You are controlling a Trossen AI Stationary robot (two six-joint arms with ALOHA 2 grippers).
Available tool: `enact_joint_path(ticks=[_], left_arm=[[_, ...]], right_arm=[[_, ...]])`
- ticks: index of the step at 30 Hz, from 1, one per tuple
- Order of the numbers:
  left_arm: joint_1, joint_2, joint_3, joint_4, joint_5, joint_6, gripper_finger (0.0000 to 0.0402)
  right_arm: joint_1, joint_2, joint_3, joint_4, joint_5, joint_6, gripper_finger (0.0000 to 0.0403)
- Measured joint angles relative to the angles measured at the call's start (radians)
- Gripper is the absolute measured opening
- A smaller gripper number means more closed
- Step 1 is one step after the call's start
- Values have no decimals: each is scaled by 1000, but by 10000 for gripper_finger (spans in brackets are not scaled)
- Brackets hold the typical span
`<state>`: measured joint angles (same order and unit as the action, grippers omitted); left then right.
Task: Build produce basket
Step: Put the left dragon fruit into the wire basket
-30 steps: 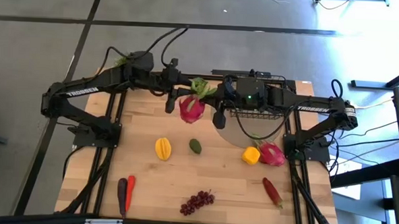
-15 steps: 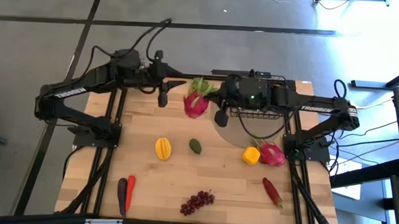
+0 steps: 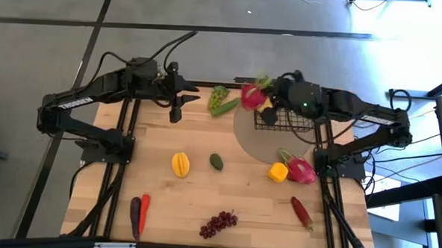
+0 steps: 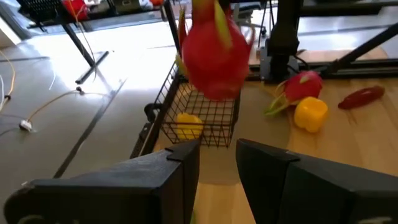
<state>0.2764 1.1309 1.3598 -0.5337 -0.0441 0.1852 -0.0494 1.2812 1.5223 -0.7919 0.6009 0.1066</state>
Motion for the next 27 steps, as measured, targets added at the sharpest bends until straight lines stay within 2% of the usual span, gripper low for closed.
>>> enact_joint_path(ticks=[5, 8, 11, 18, 22, 27], left_arm=[[0, 0, 0, -5, 0, 0, 94], [0, 0, 0, -5, 0, 0, 94], [0, 0, 0, -4, 1, 0, 94], [2, 17, -1, 0, -4, 0, 95], [7, 33, -1, 0, -60, -23, 95], [24, 41, 1, 3, -104, -52, 95]], right_arm=[[-17, -32, -6, -163, 109, 106, 0], [-52, -37, -38, -253, 115, 183, 0], [-92, -44, -104, -266, 104, 208, 0], [-206, -47, -275, -94, 10, 122, 0], [-270, -47, -388, 0, -87, 79, 0], [-326, -47, -542, 216, -243, 10, 0]])
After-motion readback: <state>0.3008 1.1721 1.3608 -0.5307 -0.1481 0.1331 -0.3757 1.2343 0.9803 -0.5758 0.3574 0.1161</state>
